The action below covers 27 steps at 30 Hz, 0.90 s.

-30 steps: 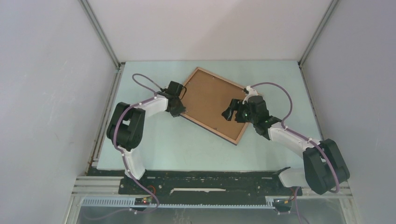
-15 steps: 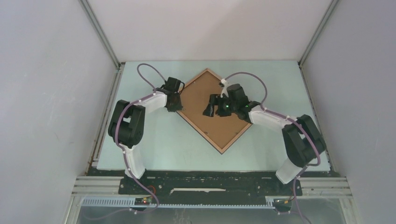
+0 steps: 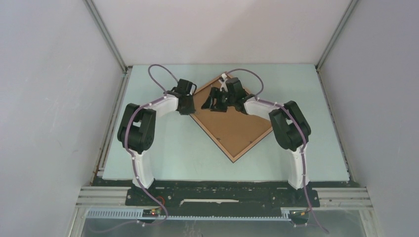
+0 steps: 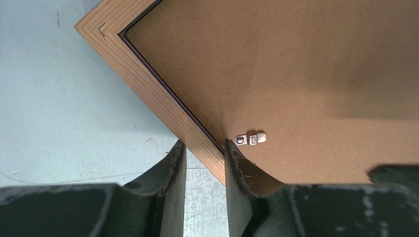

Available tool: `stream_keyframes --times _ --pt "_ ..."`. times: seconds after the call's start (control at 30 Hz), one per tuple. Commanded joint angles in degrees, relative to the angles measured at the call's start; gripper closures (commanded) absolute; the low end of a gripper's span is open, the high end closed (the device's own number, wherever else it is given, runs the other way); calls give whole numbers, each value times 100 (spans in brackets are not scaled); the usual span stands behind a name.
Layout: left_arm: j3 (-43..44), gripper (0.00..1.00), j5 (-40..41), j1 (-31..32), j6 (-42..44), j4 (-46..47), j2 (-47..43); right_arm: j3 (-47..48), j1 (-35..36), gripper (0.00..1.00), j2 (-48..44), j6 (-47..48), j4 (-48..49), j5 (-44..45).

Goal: Put the photo into the frame

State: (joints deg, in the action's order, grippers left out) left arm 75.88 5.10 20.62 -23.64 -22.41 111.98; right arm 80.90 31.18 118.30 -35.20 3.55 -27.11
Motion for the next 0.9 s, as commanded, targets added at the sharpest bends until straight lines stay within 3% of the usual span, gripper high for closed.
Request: stream_keyframes --times 0.0,0.1,0.2,0.37,0.6,0.87 --pt "49 99 -764 -266 -90 98 -209 571 -72 34 605 -390 338 -249" --pt "89 88 -1388 -513 -528 194 -95 1064 -93 44 1009 -284 76 -335" --pt "-8 78 -1854 -683 -881 402 -25 1468 -75 45 1216 -173 -165 -400" --pt "-111 81 -2105 -990 -1262 563 103 1734 -31 45 1477 -359 -159 -483" --pt "-258 67 -2141 -1135 -1464 801 -50 2632 22 50 2060 -258 -917 -513" --pt "-171 65 -1773 -1156 -1391 643 160 2954 117 53 2320 -142 -1380 -412"
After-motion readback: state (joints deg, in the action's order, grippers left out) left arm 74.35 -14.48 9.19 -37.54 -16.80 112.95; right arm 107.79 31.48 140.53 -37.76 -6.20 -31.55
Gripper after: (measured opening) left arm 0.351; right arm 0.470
